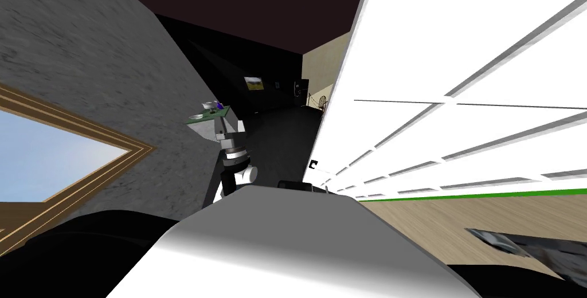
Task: Push the door open
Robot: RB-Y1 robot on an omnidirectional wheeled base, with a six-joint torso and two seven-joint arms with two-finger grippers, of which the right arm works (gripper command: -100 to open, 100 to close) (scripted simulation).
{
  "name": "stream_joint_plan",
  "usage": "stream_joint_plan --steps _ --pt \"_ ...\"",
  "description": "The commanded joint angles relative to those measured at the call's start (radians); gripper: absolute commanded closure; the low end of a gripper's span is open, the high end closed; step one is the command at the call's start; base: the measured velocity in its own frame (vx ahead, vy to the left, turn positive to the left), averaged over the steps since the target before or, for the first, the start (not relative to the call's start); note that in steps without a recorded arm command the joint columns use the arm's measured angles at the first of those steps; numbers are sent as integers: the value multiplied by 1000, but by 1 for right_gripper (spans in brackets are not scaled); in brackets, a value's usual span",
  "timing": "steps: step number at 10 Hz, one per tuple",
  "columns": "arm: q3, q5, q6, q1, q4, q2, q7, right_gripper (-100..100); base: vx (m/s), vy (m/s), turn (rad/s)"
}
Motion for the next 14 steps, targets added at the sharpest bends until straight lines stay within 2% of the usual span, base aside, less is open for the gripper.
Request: stream_joint_plan --steps 1,3,4,5,10,11,12,13,14 --pt "-3 -2 11 -4 -6 26 3 -100 236 19 -10" --pt "-5 -2 17 -6 -10 60 4 -100 189 -2 23" --pt "-4 -2 18 -4 -14 49 4 -100 65 0 6" --pt "-4 -2 18 -4 -14 49 4 100 0 0 0" --pt "-4 -2 18 -4 -14 49 4 100 -15 0 0" --pt "-5 -14 4 1 -8 17 6 -100 61 22 -155" --pt "-5 -26 -9 6 -1 0 7 -100 118 90 -220" --pt "-7 -40 -25 12 6 -7 9 -100 141 130 -224" --pt "-8 -54 -41 18 14 -1 10 -100 146 137 -261"
